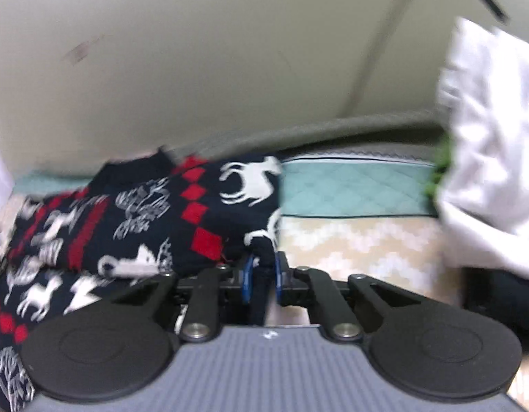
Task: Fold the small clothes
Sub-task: 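Release the sleeves and pull both grippers back from the sweater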
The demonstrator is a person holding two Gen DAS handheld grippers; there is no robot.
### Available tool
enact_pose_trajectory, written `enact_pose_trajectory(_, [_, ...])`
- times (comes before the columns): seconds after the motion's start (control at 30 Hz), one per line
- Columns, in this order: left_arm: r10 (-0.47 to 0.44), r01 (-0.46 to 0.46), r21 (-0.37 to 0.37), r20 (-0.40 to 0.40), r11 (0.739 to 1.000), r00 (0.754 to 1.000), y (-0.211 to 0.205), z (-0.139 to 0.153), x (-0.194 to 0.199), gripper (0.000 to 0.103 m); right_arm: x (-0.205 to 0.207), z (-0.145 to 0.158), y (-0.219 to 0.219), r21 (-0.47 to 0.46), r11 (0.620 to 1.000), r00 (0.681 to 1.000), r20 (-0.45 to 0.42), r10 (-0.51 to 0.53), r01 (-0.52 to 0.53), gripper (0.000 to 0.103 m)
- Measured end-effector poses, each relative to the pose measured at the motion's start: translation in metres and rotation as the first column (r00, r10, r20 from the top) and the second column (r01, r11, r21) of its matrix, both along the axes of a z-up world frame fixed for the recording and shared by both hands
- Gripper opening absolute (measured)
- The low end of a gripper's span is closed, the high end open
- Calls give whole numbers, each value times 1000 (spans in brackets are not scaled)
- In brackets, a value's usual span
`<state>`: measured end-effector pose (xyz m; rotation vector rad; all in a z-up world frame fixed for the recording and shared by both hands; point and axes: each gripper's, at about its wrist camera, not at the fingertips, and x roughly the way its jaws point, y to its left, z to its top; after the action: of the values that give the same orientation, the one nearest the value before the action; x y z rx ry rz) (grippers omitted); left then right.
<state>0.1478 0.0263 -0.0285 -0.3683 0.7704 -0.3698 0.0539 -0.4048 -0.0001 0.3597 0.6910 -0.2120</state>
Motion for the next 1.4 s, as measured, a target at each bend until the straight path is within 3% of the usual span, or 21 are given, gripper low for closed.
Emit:
enact_pose_trajectory(0.1, [-38,38,52,8,998,999,9,1,-40,40,-8,3,4,19,999,999,-5,35,-35,3])
enact_pose_trajectory(0.13, [-56,55,74,11,996,998,11,1,-55,42,-14,8,8,16,998,998,1,61,-61,16])
enact_pose_trajectory(0.17, [-73,71,97,12,993,997,14,0,-72,43,-22,13,10,14,997,997,24,79,-79,39])
enact_pose_trajectory(0.2, [-91,90,114,6,989,996,17,-1,-88,43,-35,21,12,8,996,995,48,90,-90,47])
enact_pose_trajectory(0.4, [-179,184,133,-50,974,983,29,-6,-167,44,-122,33,12,126,969,975,89,203,-213,45])
enact_pose_trajectory(0.7, [-224,237,203,-83,950,971,22,-15,-235,46,-255,24,15,285,904,948,108,299,-318,44])
enact_pose_trajectory(0.77, [-238,253,216,-93,943,967,16,-15,-242,38,-274,22,22,289,895,941,99,325,-339,44])
enact_pose_trajectory(0.8, [-251,266,218,-95,939,963,15,-15,-247,29,-282,21,26,288,890,936,93,340,-352,44])
enact_pose_trajectory(0.83, [-266,283,223,-102,933,959,13,-16,-251,9,-289,21,28,289,886,931,86,354,-364,42])
enact_pose_trajectory(0.9, [-264,279,225,-94,933,960,12,-16,-256,9,-297,15,36,306,869,919,69,388,-389,30])
enact_pose_trajectory(1.0, [-239,251,116,-107,961,965,29,-11,-252,9,-302,10,48,311,850,902,72,426,-426,9])
enact_pose_trajectory(1.07, [-216,217,-3,-101,976,971,47,-3,-246,8,-300,12,47,332,840,901,95,422,-429,6])
enact_pose_trajectory(1.17, [-190,180,-121,-74,976,979,63,11,-236,8,-293,29,37,355,826,899,176,401,-438,6])
enact_pose_trajectory(1.4, [-128,110,-261,-52,959,990,60,35,-168,8,-242,67,4,333,844,895,305,325,-419,5])
